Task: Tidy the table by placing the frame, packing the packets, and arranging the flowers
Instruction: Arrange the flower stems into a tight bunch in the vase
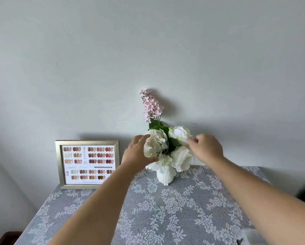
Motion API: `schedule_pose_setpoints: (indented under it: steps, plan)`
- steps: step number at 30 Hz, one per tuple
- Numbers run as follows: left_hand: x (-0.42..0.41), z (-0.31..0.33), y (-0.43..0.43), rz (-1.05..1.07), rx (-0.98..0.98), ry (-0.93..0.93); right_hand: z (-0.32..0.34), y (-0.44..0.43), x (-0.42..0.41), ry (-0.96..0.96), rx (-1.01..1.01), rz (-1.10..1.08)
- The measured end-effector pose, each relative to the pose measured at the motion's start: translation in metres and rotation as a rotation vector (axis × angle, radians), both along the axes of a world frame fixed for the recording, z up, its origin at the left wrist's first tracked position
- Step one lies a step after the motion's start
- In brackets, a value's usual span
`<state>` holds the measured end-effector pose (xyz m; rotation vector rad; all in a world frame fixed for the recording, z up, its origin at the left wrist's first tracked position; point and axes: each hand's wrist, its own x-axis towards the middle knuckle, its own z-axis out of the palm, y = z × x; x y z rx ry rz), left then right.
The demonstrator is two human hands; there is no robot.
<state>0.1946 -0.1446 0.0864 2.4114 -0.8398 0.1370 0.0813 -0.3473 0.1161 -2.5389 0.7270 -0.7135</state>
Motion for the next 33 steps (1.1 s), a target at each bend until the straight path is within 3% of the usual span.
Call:
schedule_pose_setpoints:
  steps: [2,5,8,14,21,29,33]
  plan:
    - [0.000,0.002,-0.001,-0.019,0.010,-0.002,0.013,-0.015,0.006,-0.033,-0.041,0.092]
    - [0.001,0.003,-0.003,-0.050,0.046,0.008,0.019,-0.027,0.011,0.138,-0.010,0.322]
    - [0.002,0.002,-0.007,-0.077,0.036,0.036,0.009,-0.023,0.016,0.222,0.096,0.380]
    - [0.005,-0.005,-0.006,-0.077,0.026,0.050,-0.009,-0.013,0.023,0.105,0.084,0.364]
    - [0.007,-0.006,-0.004,-0.044,0.025,0.007,0.015,-0.013,0.045,-0.059,-0.016,0.271]
    - [0.008,-0.014,-0.005,-0.044,-0.060,-0.029,0.026,0.010,0.109,0.051,0.062,0.229]
    - [0.011,-0.016,-0.007,-0.034,-0.100,-0.048,0.026,0.018,0.135,0.194,0.138,0.147]
